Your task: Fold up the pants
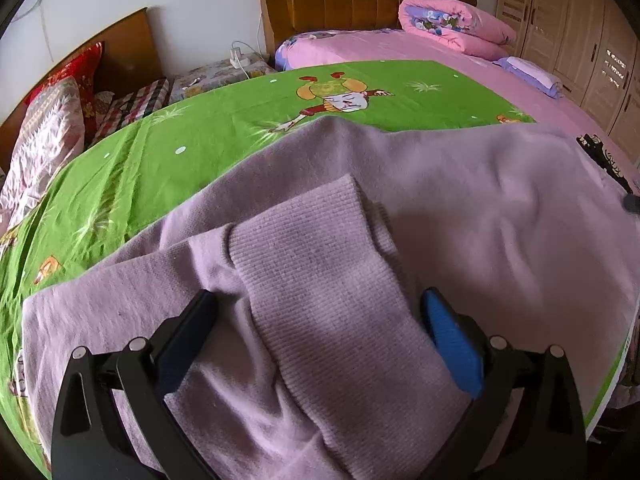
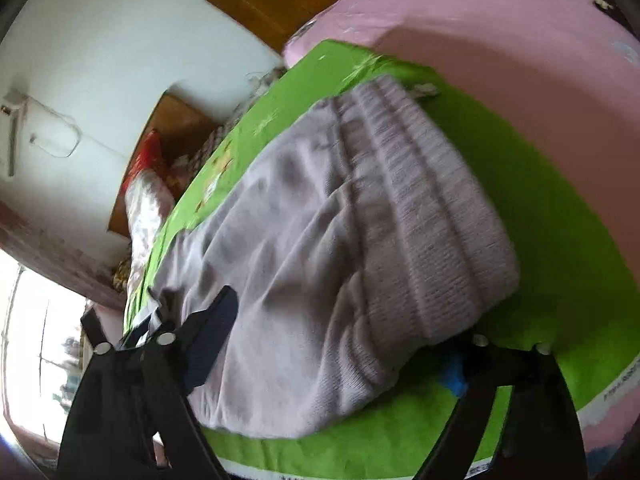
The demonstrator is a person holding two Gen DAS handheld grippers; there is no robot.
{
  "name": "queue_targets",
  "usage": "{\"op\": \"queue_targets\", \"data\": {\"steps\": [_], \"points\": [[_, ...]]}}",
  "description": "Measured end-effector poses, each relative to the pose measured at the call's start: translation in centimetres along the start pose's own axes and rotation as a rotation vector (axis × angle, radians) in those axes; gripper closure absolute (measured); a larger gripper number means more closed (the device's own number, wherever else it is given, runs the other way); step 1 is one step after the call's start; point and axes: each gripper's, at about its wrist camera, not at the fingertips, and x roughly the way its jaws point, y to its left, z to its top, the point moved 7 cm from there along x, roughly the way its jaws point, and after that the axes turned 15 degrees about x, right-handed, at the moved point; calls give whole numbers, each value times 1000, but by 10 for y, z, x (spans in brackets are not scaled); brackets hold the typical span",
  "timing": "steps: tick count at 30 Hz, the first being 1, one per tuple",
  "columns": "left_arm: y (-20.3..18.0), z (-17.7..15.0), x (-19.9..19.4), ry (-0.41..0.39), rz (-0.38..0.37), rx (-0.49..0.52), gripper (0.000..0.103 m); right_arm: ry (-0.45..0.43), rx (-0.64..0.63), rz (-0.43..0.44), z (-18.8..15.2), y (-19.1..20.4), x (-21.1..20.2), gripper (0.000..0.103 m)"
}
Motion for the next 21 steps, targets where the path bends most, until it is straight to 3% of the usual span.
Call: {"op": "queue_targets", "data": {"steps": [3, 5, 8, 9, 10, 11, 13, 21], "points": [[-1, 0, -2, 0, 2, 2, 1, -53, 74, 4, 9, 0, 5, 19], [0, 1, -1, -1, 0, 0, 1, -52, 63, -7, 7, 5, 11, 12], [1, 2, -1, -2, 0, -1, 1, -47, -7, -59, 1, 11, 17, 13], [0, 2, -1, -2, 0, -2, 1, -59, 7, -67, 3, 9, 14, 25], [1, 2, -1, -2, 0, -1, 1, -71, 47, -67, 5, 1, 12, 47], [1, 2, -1, -2, 0, -1, 1, -70, 77, -43, 7, -5, 11, 54], [1, 2, -1, -2, 0, 0, 1, -86, 80, -16, 7, -12, 6, 59], [1, 2, -1, 0, 0, 1, 1, -155, 163, 96, 2, -20, -3, 64]]}}
